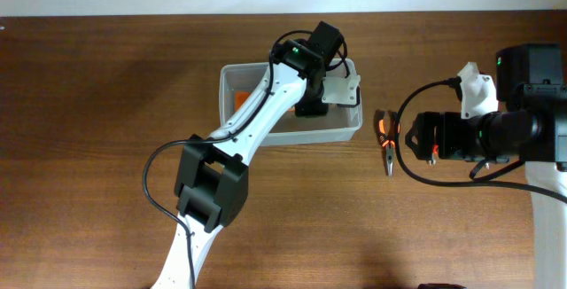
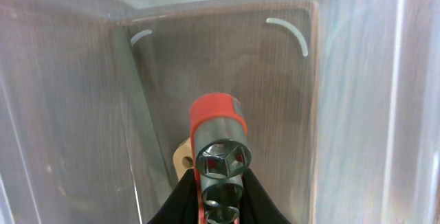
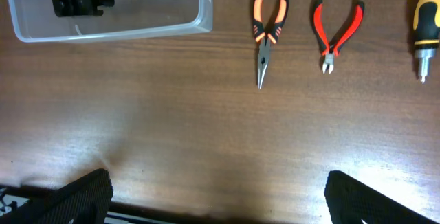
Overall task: Pack container
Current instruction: 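Carry the bit strip into the container and release it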
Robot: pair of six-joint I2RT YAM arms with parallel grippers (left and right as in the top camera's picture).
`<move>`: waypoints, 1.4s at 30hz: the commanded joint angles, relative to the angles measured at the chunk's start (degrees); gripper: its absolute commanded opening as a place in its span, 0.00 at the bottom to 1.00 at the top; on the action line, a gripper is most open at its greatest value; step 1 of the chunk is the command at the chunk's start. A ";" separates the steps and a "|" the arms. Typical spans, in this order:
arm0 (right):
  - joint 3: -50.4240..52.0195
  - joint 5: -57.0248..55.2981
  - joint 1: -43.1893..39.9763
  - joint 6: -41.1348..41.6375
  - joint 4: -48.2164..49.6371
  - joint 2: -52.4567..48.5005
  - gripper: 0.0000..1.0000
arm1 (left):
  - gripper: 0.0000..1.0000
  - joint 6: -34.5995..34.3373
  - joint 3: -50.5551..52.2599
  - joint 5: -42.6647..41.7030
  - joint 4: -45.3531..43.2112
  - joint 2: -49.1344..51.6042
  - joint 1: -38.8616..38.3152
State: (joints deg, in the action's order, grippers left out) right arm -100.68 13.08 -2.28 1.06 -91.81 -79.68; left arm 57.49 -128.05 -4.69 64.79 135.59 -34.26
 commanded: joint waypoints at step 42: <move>-0.24 0.13 -0.42 -0.13 4.79 -0.44 0.99 | 0.99 -17.00 -6.05 9.22 4.70 -27.41 1.51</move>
State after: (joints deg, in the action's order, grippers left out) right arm -100.68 13.10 -2.28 1.04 -88.47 -79.68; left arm 42.68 -133.84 3.51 68.45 111.26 -34.09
